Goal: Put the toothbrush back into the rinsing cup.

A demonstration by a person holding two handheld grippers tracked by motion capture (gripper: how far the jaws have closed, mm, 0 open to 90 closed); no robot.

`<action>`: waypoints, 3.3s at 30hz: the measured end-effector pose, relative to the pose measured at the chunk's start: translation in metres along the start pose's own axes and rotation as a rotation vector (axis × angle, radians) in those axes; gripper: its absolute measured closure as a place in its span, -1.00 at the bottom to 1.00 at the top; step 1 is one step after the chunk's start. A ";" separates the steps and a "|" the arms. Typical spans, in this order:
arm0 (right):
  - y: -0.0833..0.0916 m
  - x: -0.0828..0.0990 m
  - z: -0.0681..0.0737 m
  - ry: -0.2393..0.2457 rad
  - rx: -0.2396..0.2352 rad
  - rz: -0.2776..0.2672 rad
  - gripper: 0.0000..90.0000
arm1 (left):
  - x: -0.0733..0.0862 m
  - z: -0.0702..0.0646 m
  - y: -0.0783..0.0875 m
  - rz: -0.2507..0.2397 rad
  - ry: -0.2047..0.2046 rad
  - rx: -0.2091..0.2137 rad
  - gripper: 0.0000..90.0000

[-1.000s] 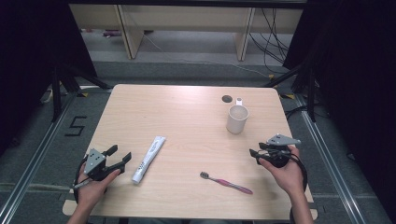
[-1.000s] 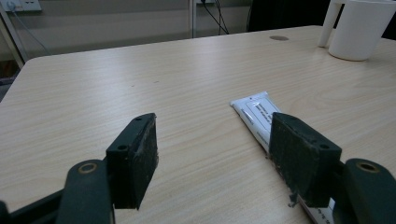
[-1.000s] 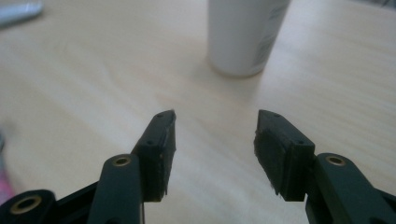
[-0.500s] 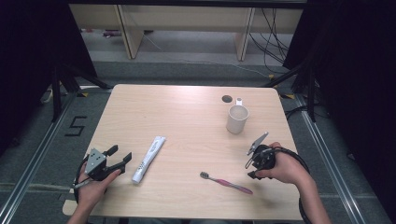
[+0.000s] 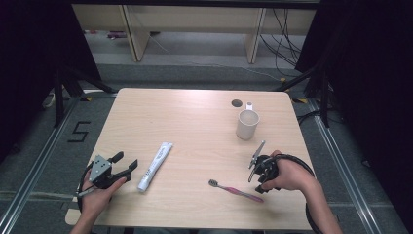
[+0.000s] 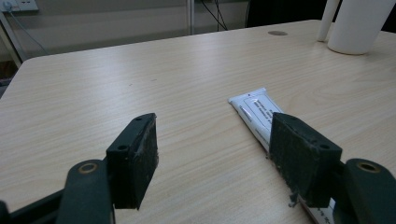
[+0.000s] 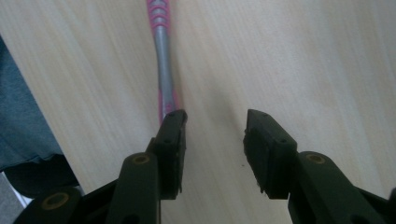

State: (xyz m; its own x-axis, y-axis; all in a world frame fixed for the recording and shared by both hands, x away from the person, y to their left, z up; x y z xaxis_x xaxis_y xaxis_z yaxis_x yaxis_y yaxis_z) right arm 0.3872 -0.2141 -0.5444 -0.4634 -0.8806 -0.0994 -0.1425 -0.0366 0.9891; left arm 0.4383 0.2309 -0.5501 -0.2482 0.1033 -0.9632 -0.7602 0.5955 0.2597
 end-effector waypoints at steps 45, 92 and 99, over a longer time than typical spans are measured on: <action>-0.024 -0.060 0.035 0.148 -0.062 0.057 0.50 | 0.000 -0.001 -0.001 0.000 -0.003 -0.001 -0.29; -0.022 -0.068 0.031 0.048 -0.020 0.068 0.75 | 0.000 -0.002 -0.002 -0.002 -0.009 0.003 -0.30; -0.012 -0.072 0.021 -0.015 0.003 0.002 0.75 | 0.000 -0.002 -0.002 -0.002 -0.009 0.003 -0.30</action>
State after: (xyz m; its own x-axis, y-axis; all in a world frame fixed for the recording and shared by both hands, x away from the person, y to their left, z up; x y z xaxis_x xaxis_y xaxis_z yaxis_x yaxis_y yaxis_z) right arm 0.4037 -0.1403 -0.5518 -0.4766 -0.8735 -0.0995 -0.1445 -0.0338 0.9889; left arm 0.4384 0.2284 -0.5504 -0.2417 0.1090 -0.9642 -0.7586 0.5984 0.2578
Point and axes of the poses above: each handheld gripper's, and its own axes: y roughly backward along the jaws, x roughly out of its underside, z roughly to its left, the point moved 10 cm from there along -y, roughly forward along the jaws, and after that the axes turned 10 degrees about x, right-handed, at the moved point
